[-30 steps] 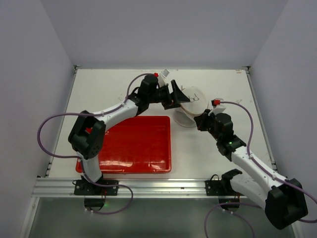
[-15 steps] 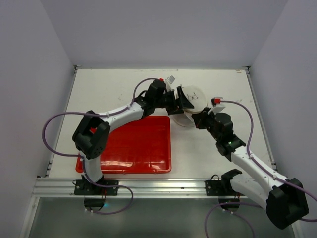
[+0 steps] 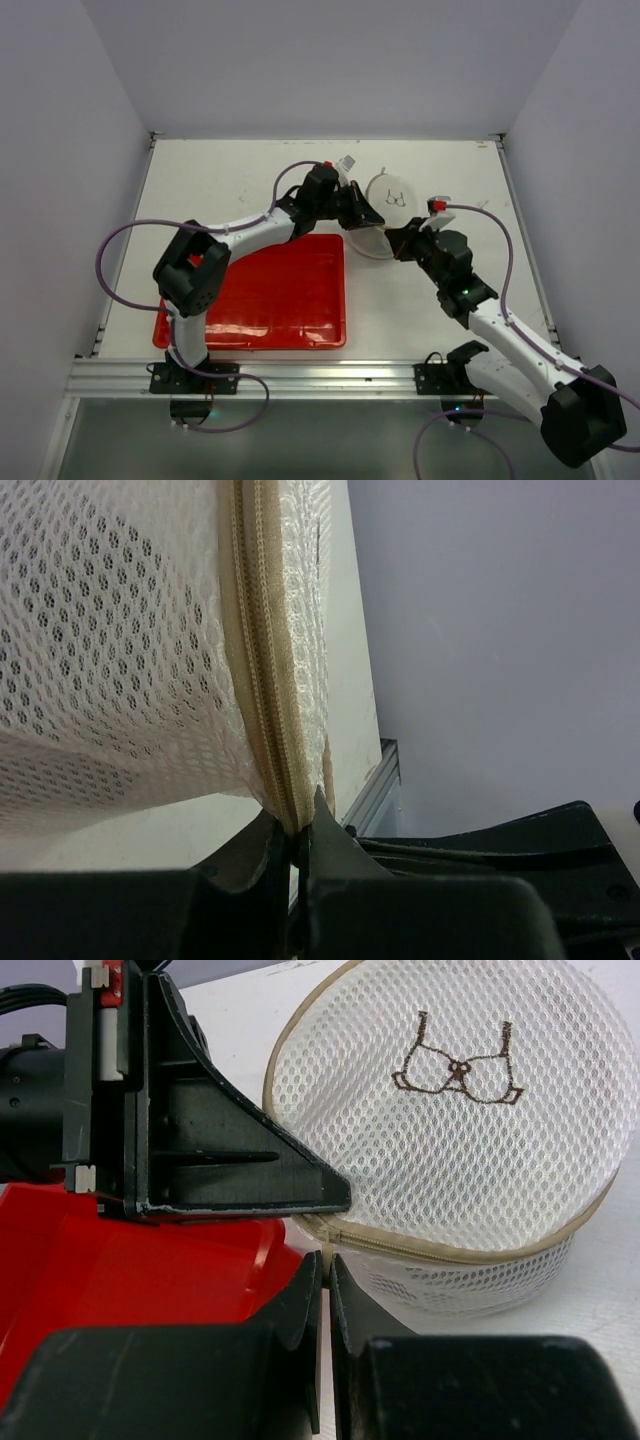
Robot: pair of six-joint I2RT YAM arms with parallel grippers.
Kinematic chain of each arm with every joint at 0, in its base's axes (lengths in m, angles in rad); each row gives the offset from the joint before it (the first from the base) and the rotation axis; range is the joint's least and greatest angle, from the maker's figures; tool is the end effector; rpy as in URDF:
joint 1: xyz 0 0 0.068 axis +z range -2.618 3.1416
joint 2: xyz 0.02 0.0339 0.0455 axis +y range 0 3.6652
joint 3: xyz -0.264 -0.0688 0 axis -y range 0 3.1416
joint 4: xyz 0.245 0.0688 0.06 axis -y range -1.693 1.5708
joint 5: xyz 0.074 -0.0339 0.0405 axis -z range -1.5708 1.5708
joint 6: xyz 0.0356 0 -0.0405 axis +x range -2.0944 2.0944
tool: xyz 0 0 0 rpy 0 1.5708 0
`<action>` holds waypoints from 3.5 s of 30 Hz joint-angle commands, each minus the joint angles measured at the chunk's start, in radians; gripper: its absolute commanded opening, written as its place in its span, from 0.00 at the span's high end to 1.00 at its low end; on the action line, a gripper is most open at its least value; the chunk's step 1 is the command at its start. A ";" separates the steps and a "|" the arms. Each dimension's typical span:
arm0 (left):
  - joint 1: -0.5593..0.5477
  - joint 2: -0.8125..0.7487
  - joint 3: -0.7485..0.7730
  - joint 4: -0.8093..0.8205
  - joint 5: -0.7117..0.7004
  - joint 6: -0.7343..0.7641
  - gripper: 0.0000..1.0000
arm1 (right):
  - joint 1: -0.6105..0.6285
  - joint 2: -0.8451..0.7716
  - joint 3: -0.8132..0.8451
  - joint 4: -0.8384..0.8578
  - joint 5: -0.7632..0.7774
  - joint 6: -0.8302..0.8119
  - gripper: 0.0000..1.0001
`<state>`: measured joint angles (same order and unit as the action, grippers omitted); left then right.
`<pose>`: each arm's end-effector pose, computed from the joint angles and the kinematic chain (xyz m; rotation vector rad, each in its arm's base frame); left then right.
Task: Unzip the laundry bag and remove the bra
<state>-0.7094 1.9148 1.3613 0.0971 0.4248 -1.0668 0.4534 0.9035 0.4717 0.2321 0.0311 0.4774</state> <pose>0.3277 -0.3007 0.2374 -0.1063 2.3537 -1.4465 0.1907 0.0917 0.2511 0.0449 1.8155 0.6413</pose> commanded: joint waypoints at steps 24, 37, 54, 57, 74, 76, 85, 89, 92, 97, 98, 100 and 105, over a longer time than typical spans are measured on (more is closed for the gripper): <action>0.126 0.090 0.085 0.053 0.229 0.074 1.00 | -0.170 -0.060 0.065 -0.206 0.133 -0.097 1.00; 0.123 0.107 0.154 -0.014 0.201 0.102 0.31 | -0.167 -0.137 -0.015 -0.117 -0.080 -0.007 1.00; 0.022 -0.065 -0.024 0.081 0.127 0.001 0.12 | -0.022 0.018 -0.002 0.107 -0.013 0.055 1.00; 0.019 -0.062 -0.033 0.093 0.121 -0.004 0.13 | -0.022 0.000 -0.005 0.105 0.007 0.049 1.00; 0.019 -0.042 -0.050 0.113 0.089 -0.030 0.29 | -0.016 -0.003 0.001 0.113 -0.005 0.049 1.00; 0.019 -0.033 -0.050 0.130 0.086 -0.038 0.37 | -0.010 -0.005 -0.004 0.115 -0.008 0.043 1.00; 0.025 0.024 -0.013 0.133 0.074 -0.035 0.79 | -0.004 -0.041 -0.022 0.085 0.026 0.013 1.00; 0.036 0.029 -0.022 0.151 0.081 -0.036 0.95 | -0.004 -0.058 -0.004 0.041 0.041 -0.005 1.00; 0.050 0.018 -0.031 0.158 0.092 -0.036 1.00 | -0.004 -0.072 0.002 0.012 0.053 -0.013 1.00; 0.087 -0.008 -0.041 0.144 0.106 -0.019 1.00 | -0.004 -0.107 0.001 -0.052 0.102 -0.036 1.00; 0.093 -0.010 -0.041 0.142 0.118 -0.013 1.00 | -0.004 -0.110 0.004 -0.065 0.125 -0.045 1.00; 0.110 -0.017 -0.044 0.138 0.127 -0.007 1.00 | -0.007 -0.120 0.008 -0.097 0.151 -0.052 1.00; 0.155 -0.020 -0.041 0.106 0.169 0.036 1.00 | -0.009 -0.135 0.030 -0.165 0.217 -0.086 1.00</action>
<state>-0.5983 1.9320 1.3163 0.2142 0.5724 -1.0870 0.4450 0.7918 0.4507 0.1181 0.1577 0.4370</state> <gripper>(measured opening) 0.011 0.021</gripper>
